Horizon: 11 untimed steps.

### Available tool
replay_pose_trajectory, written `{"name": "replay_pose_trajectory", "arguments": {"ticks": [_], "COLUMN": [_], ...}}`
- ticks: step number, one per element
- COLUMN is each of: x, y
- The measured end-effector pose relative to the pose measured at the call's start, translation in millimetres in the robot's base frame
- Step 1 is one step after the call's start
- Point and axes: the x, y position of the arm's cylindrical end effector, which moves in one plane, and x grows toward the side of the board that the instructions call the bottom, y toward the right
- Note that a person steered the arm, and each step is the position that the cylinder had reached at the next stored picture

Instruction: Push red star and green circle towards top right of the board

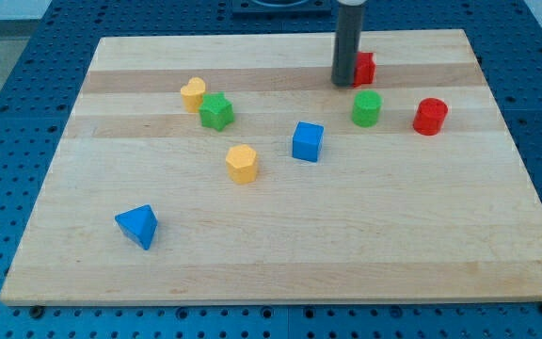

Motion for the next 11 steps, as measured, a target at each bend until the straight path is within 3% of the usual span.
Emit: {"name": "replay_pose_trajectory", "arguments": {"ticks": [3, 6, 8, 11], "x": [-48.6, 24.8, 39.3, 106.7], "y": [51.2, -11.6, -32.0, -26.7]}}
